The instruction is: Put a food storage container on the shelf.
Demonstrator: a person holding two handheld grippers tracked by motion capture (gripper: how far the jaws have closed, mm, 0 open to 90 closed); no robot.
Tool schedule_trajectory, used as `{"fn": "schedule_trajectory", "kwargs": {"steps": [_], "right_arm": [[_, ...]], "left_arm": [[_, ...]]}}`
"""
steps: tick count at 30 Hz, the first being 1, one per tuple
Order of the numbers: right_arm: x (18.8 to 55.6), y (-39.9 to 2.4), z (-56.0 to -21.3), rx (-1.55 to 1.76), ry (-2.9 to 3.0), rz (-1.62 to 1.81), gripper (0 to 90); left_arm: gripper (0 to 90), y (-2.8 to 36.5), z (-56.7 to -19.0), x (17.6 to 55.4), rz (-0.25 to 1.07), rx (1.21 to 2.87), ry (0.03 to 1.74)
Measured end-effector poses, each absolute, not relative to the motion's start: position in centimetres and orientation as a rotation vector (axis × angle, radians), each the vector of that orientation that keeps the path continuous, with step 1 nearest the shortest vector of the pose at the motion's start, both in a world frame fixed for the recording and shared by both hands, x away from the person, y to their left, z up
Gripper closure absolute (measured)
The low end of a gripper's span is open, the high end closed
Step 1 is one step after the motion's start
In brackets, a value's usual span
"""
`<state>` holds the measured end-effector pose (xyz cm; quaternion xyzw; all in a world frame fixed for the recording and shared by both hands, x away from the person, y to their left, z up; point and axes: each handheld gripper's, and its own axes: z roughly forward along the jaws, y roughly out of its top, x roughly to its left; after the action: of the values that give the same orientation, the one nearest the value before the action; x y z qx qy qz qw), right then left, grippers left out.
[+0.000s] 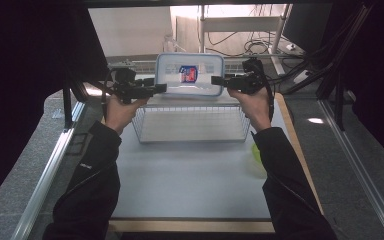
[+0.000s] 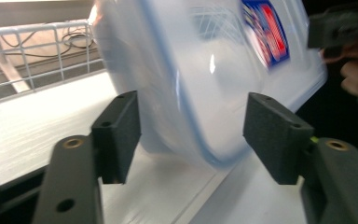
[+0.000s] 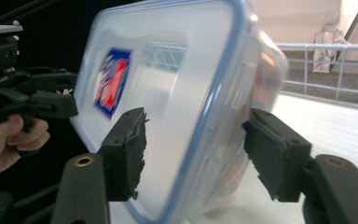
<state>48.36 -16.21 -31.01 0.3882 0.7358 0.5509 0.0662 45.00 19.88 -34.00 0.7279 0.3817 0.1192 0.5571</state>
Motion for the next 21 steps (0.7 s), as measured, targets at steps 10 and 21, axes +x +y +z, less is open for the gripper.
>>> {"fn": "schedule_trajectory", "kwargs": {"steps": [10, 21], "right_arm": [[48.4, -16.4, -30.8, 1.176, 2.156, 1.592, 26.8], [46.6, -17.2, -30.8, 1.09, 2.157, 1.529, 33.5]], "left_arm": [[36.9, 19.0, -34.7, 45.3, 0.312, 1.797, 0.921], [34.3, 18.6, -34.7, 45.6, 0.342, 1.804, 0.909]]}}
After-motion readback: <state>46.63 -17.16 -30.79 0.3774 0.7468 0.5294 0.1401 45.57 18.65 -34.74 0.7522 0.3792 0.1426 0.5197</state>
